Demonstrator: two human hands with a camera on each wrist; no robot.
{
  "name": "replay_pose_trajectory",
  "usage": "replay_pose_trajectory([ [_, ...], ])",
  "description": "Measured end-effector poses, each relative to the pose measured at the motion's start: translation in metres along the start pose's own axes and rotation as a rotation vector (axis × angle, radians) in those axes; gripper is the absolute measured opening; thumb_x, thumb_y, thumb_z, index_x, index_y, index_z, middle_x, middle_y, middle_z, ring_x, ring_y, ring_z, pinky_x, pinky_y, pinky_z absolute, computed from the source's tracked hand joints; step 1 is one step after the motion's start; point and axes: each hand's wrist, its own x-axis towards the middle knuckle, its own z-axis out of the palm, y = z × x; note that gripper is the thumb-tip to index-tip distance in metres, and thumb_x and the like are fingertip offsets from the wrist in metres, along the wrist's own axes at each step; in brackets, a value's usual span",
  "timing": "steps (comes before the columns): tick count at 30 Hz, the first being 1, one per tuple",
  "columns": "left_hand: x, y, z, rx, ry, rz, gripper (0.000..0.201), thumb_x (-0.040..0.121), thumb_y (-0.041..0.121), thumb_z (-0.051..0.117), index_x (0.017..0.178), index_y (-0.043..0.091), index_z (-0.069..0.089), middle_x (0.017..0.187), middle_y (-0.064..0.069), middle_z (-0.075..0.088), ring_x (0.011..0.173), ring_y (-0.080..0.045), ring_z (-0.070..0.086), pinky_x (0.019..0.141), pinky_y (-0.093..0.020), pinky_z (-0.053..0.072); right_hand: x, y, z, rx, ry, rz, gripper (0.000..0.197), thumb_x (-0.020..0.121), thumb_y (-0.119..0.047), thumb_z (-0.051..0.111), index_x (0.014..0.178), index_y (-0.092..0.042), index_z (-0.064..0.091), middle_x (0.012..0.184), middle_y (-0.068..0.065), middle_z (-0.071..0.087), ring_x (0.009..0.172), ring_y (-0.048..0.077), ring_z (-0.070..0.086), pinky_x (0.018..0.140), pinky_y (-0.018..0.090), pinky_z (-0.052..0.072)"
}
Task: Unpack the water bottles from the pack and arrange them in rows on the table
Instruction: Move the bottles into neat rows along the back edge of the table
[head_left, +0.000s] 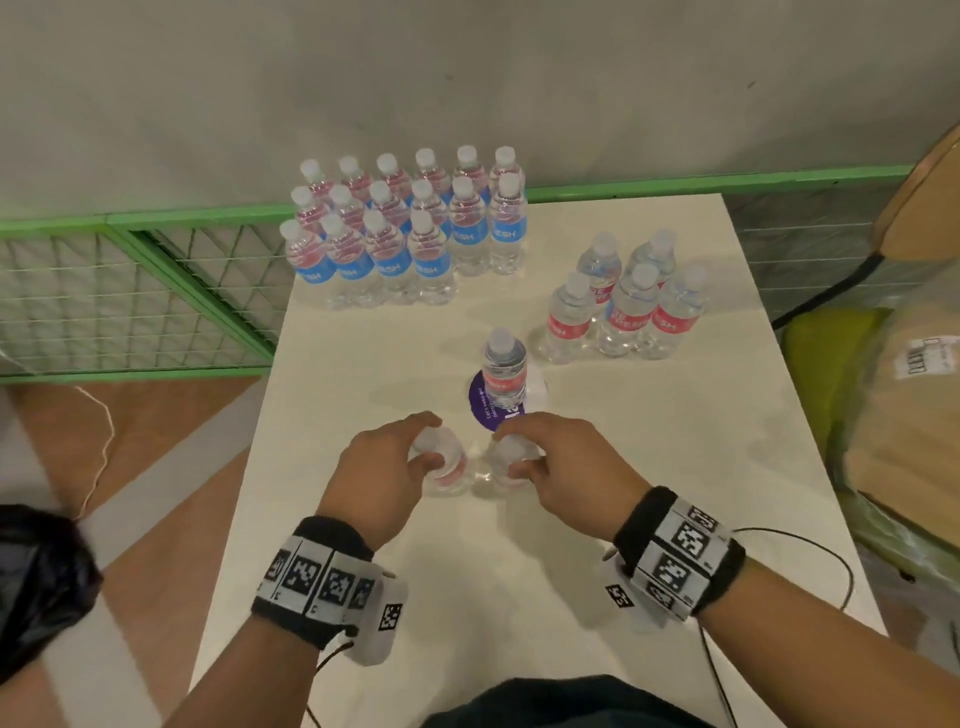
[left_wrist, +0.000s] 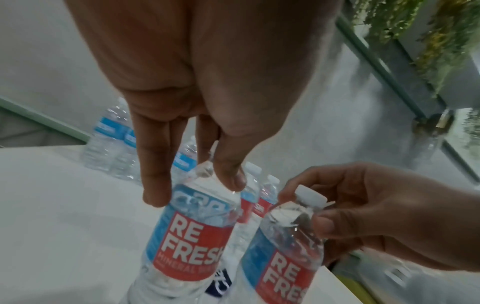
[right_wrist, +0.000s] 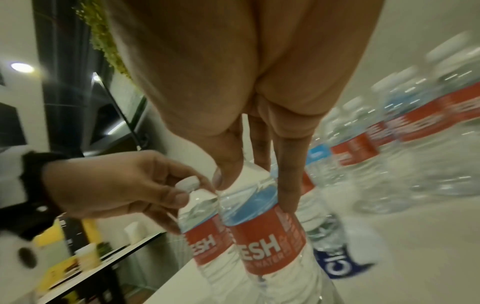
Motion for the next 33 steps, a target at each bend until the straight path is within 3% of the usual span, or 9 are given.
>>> replay_pose_trajectory([
  [3, 0.024, -0.017, -0.016, 0.019, 0.072, -0.05, 0.035, 0.088, 0.023, 0.067, 0.122, 0.03, 0.061, 0.103, -0.006, 0.071, 0.093, -0.025, 0.066, 0.086, -0.034, 0.051, 0.046, -0.031, 0.018, -0.046, -0.061, -0.093, 0.025, 0.082, -0.004, 0.064, 0.103, -0.017, 0.066, 0.1, 0.0, 0.068, 0.093, 0.019, 0.06, 0.084, 0.035, 0.049],
  [7, 0.067, -0.041, -0.042, -0.003, 0.182, -0.148, 0.034, 0.085, 0.027, 0.07, 0.119, 0.03, 0.062, 0.095, -0.01, 0.07, 0.089, -0.03, 0.065, 0.081, -0.035, 0.052, 0.118, -0.062, 0.024, -0.179, -0.084, -0.056, 0.018, 0.076, -0.003, 0.059, 0.09, -0.013, 0.067, 0.087, 0.008, 0.067, 0.084, 0.03, 0.062, 0.073, 0.035, 0.05],
  [11, 0.112, -0.048, -0.062, 0.03, 0.174, -0.142, 0.037, 0.085, 0.031, 0.069, 0.121, 0.03, 0.061, 0.105, -0.009, 0.069, 0.093, -0.03, 0.062, 0.081, -0.035, 0.05, 0.17, -0.085, 0.005, -0.318, -0.057, -0.007, 0.024, 0.088, -0.01, 0.059, 0.111, -0.006, 0.066, 0.11, 0.013, 0.066, 0.102, 0.031, 0.063, 0.088, 0.033, 0.051],
  [14, 0.141, -0.042, -0.069, 0.02, 0.139, -0.109, 0.038, 0.085, 0.031, 0.069, 0.122, 0.03, 0.061, 0.112, -0.008, 0.067, 0.101, -0.03, 0.059, 0.086, -0.036, 0.048, 0.2, -0.093, -0.015, -0.434, -0.052, 0.015, 0.023, 0.094, -0.009, 0.053, 0.115, -0.003, 0.06, 0.118, 0.014, 0.062, 0.11, 0.029, 0.06, 0.088, 0.032, 0.048],
  [19, 0.178, -0.015, -0.065, 0.003, 0.084, 0.013, 0.04, 0.085, 0.029, 0.07, 0.123, 0.026, 0.061, 0.117, -0.006, 0.066, 0.104, -0.028, 0.059, 0.083, -0.031, 0.044, 0.229, -0.079, -0.053, -0.516, -0.025, 0.072, 0.021, 0.093, -0.01, 0.056, 0.113, -0.003, 0.059, 0.106, 0.013, 0.06, 0.105, 0.028, 0.061, 0.073, 0.027, 0.041],
  [24, 0.213, 0.02, -0.049, -0.014, 0.029, 0.106, 0.041, 0.085, 0.029, 0.07, 0.124, 0.025, 0.06, 0.117, -0.008, 0.064, 0.097, -0.027, 0.062, 0.077, -0.03, 0.045, 0.243, -0.051, -0.092, -0.599, 0.015, 0.175, 0.026, 0.089, -0.014, 0.065, 0.112, -0.005, 0.059, 0.113, 0.012, 0.063, 0.102, 0.028, 0.063, 0.072, 0.028, 0.044],
  [29, 0.246, 0.055, -0.042, 0.135, 0.039, 0.222, 0.046, 0.083, 0.031, 0.073, 0.125, 0.018, 0.061, 0.118, -0.01, 0.053, 0.107, -0.03, 0.055, 0.088, -0.035, 0.045, 0.261, -0.029, -0.119, -0.678, 0.014, 0.278, 0.038, 0.078, -0.021, 0.079, 0.106, -0.006, 0.058, 0.099, 0.009, 0.062, 0.085, 0.025, 0.06, 0.068, 0.027, 0.044],
  [31, 0.259, 0.066, -0.044, 0.195, 0.046, 0.239, 0.046, 0.082, 0.03, 0.073, 0.124, 0.017, 0.061, 0.118, -0.01, 0.052, 0.108, -0.031, 0.054, 0.09, -0.039, 0.046, 0.268, -0.023, -0.127, -0.69, 0.011, 0.283, 0.037, 0.075, -0.023, 0.081, 0.1, -0.009, 0.057, 0.091, 0.008, 0.057, 0.093, 0.026, 0.063, 0.069, 0.029, 0.044],
  [33, 0.269, 0.074, -0.049, 0.252, 0.065, 0.257, 0.044, 0.082, 0.027, 0.074, 0.123, 0.018, 0.062, 0.121, -0.01, 0.053, 0.111, -0.031, 0.054, 0.09, -0.04, 0.046, 0.273, -0.018, -0.131, -0.689, 0.044, 0.265, 0.028, 0.079, -0.02, 0.077, 0.1, -0.009, 0.06, 0.098, 0.01, 0.063, 0.098, 0.027, 0.064, 0.071, 0.029, 0.045],
])
